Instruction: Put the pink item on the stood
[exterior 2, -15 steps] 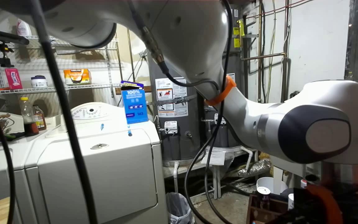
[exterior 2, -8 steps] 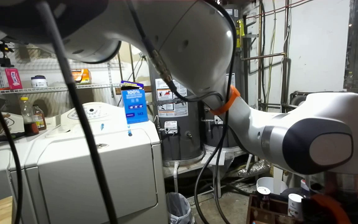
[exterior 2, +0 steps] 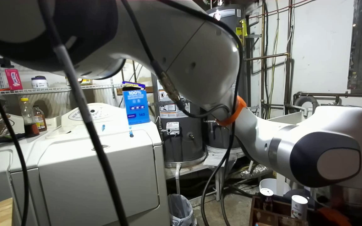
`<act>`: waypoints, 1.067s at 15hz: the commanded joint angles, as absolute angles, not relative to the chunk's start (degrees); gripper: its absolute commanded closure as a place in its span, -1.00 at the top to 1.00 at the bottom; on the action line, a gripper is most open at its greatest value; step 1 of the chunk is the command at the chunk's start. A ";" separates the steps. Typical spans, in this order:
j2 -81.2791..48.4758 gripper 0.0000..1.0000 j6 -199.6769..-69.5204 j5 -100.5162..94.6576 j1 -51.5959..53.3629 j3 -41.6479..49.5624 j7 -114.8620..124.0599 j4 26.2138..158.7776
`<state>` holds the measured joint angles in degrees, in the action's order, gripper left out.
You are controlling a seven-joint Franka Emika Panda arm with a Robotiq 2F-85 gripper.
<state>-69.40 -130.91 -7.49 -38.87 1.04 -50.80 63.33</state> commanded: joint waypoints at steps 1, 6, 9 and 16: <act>-72.51 0.01 -126.96 -5.56 -39.08 1.57 -52.54 57.45; -70.58 0.70 -127.71 -6.27 -39.97 0.02 -51.95 57.67; -67.21 1.00 -129.71 -6.31 -40.03 -0.64 -51.57 59.73; -59.09 1.00 -132.03 -7.20 -39.66 -2.12 -51.03 63.24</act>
<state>-59.02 -132.07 -7.20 -39.66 -2.15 -51.05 63.30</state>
